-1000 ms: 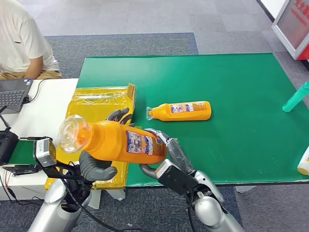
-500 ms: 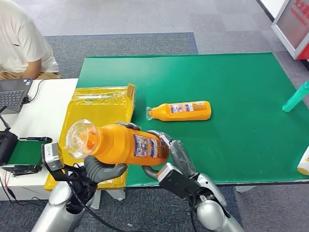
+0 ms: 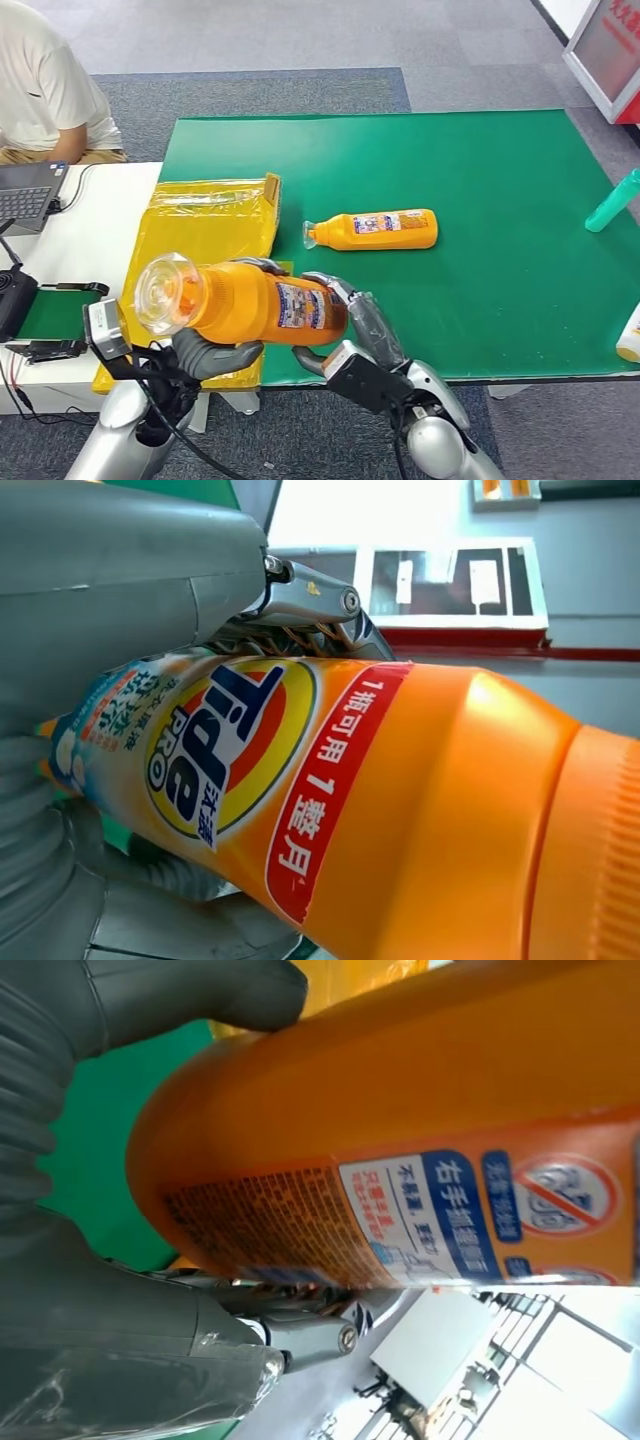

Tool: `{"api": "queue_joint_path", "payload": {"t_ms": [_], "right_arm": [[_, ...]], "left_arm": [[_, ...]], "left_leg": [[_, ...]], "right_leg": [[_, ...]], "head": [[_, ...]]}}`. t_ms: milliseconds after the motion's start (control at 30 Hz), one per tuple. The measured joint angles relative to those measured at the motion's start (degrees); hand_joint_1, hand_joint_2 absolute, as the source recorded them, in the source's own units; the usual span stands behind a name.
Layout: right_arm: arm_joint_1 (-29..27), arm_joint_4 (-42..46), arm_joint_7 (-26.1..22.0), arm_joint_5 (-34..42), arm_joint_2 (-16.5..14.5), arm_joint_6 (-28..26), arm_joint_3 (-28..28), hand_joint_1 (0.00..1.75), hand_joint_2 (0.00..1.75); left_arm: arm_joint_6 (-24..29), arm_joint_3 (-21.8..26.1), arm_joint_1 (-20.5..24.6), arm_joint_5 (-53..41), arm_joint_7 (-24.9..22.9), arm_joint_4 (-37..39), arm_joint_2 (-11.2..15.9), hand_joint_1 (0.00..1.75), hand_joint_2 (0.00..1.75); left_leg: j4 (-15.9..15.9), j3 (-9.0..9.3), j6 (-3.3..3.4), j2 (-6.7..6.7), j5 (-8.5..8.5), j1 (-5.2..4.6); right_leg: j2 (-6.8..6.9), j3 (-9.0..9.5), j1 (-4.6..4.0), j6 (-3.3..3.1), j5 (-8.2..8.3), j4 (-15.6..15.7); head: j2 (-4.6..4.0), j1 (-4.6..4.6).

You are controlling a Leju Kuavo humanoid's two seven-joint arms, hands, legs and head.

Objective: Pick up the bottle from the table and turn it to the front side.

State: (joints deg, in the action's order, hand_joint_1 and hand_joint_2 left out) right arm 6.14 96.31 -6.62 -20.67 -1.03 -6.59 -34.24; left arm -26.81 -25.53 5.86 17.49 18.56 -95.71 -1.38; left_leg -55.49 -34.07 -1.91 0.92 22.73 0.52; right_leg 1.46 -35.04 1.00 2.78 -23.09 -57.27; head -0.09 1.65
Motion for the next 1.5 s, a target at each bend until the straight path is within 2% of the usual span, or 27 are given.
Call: {"api": "queue_joint_path", "payload": {"t_ms": [267,500,600,767,900,1167,1500], "right_arm": [[-0.86,0.24,0.83,0.6,0.02,-2.99,3.34,0.0,1.75],[-5.49,4.53,0.15,0.66,0.23,-4.98,8.9,0.0,1.75],[-8.1,7.4,-0.59,0.03,0.28,-5.42,11.17,0.0,1.75],[-12.34,12.93,-1.79,-1.58,0.28,-5.43,14.47,0.0,1.75],[-14.06,15.54,-2.0,-2.02,0.28,-5.23,15.53,0.0,1.75],[-15.67,18.12,-2.35,-5.12,0.21,-5.25,15.85,0.0,1.75],[-21.82,25.24,-3.61,-4.17,0.82,-6.8,17.77,0.0,1.75]], "left_arm": [[12.7,3.02,-2.43,-14.52,1.2,-2.84,0.09,1.75,1.75],[25.84,6.93,-4.54,-30.9,1.19,-5.62,0.43,1.75,1.75],[31.02,7.96,-5.52,-39.76,0.91,-7.07,0.57,1.75,1.75],[39.38,8.98,-6.63,-56.8,-2.54,-8.91,0.93,1.75,1.75],[41.02,9.5,-7.02,-60.41,-3.54,-9.15,1.25,1.75,1.75],[43.92,11.84,-8.19,-75.58,-9.55,-8.52,2.69,1.75,1.75],[43.24,12.94,-4.57,-85.89,-14.28,1.65,3.95,1.75,1.75]], "left_leg": [[0.0,0.0,0.0,0.0,0.01,0.0],[0.0,-0.02,0.0,0.0,0.02,0.0],[0.0,-0.02,0.02,0.0,0.05,0.0],[0.0,-0.03,0.03,0.0,0.08,0.0],[0.0,-0.03,0.02,0.0,0.07,0.0],[0.0,-0.01,0.02,0.0,0.06,0.0],[0.0,-0.03,0.03,0.0,0.07,0.0]], "right_leg": [[0.0,-0.04,0.0,0.0,-0.01,0.0],[0.0,-0.06,0.0,0.0,-0.02,0.0],[0.0,-0.06,0.0,0.0,-0.02,0.0],[0.0,-0.06,0.0,0.01,-0.03,0.01],[0.0,-0.05,0.0,0.0,-0.03,0.01],[0.0,-0.07,0.0,0.0,-0.02,0.01],[-0.01,-0.11,0.01,0.0,-0.02,0.02]], "head": [[0.01,0.0],[0.0,0.0],[0.0,0.0],[-0.01,0.01],[0.01,0.0],[-0.01,0.0],[0.01,0.0]]}}
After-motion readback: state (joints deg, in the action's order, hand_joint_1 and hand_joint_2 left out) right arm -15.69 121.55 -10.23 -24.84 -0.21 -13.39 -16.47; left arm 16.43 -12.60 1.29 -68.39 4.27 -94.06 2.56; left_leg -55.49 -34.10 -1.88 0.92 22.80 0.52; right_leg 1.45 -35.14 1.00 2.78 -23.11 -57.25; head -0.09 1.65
